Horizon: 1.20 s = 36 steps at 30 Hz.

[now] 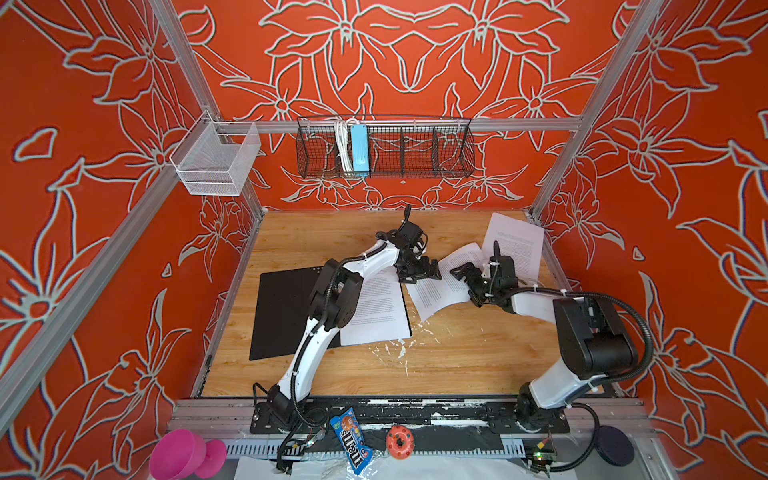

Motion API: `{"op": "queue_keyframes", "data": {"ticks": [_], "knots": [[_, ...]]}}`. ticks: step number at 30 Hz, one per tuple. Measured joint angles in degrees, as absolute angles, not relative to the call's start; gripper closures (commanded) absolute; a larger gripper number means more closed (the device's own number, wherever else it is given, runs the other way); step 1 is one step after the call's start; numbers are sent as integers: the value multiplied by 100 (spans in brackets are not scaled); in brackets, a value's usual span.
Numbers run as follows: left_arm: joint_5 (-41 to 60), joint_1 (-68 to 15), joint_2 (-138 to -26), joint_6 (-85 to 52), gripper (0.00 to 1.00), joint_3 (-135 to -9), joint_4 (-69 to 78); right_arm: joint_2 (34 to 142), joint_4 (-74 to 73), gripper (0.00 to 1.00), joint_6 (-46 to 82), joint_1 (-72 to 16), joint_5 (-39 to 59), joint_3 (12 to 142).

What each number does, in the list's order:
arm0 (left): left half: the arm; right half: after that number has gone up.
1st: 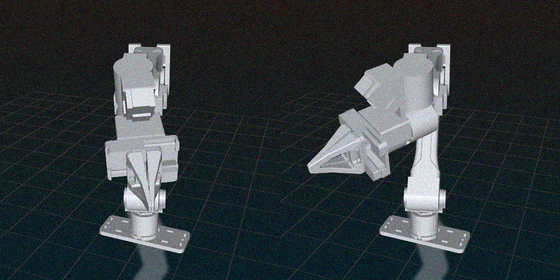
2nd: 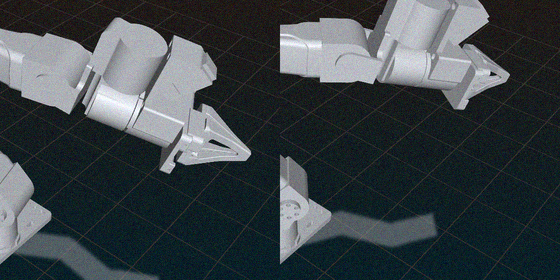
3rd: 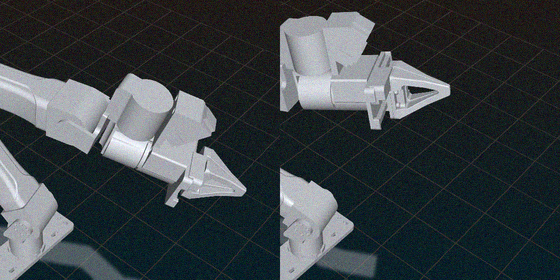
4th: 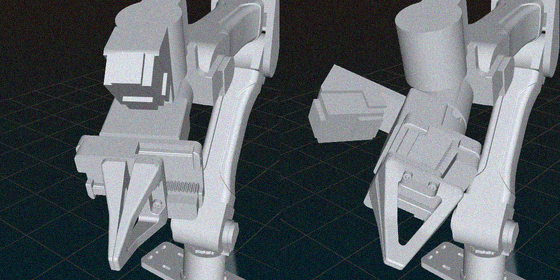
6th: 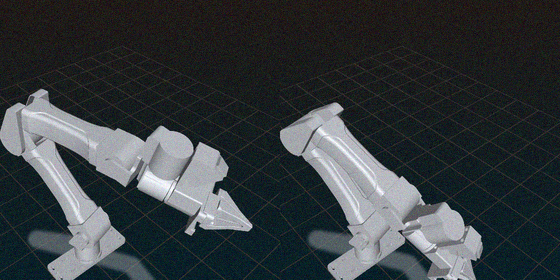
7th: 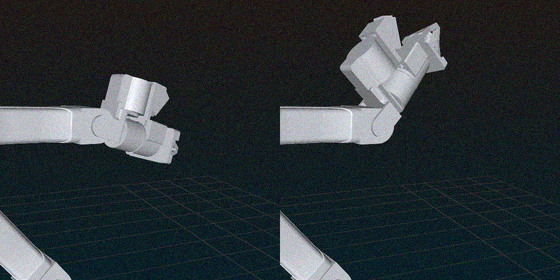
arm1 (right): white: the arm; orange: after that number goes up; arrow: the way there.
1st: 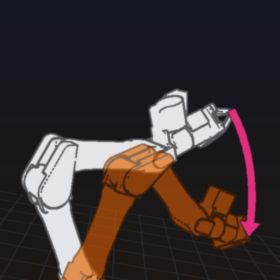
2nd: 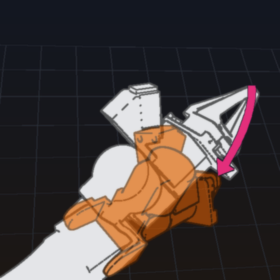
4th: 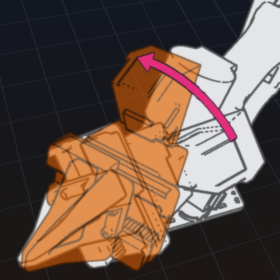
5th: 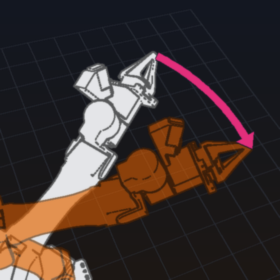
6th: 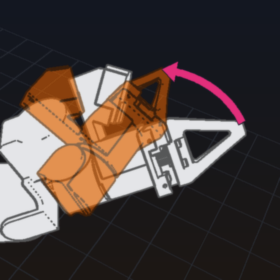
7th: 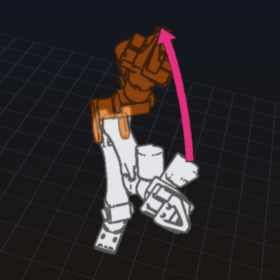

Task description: Put the files into the folder

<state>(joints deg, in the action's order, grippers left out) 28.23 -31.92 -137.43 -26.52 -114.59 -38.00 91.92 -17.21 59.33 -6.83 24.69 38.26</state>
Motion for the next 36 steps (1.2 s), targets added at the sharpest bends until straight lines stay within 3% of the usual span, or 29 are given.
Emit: {"op": "queue_keyframes", "data": {"ticks": [11,24,36], "knots": [[2923,-3183,-13686,-2729,2,-11271,-3527,8545,-2744,2,6626,-836,2252,3361],[2998,-3183,-13614,-2773,2,-11085,-3267,8154,-2740,4,6748,-1245,1511,3092],[3011,-3183,-13572,-2777,2,-11002,-3227,8639,-2770,38,7094,-1245,1135,2792]]}}
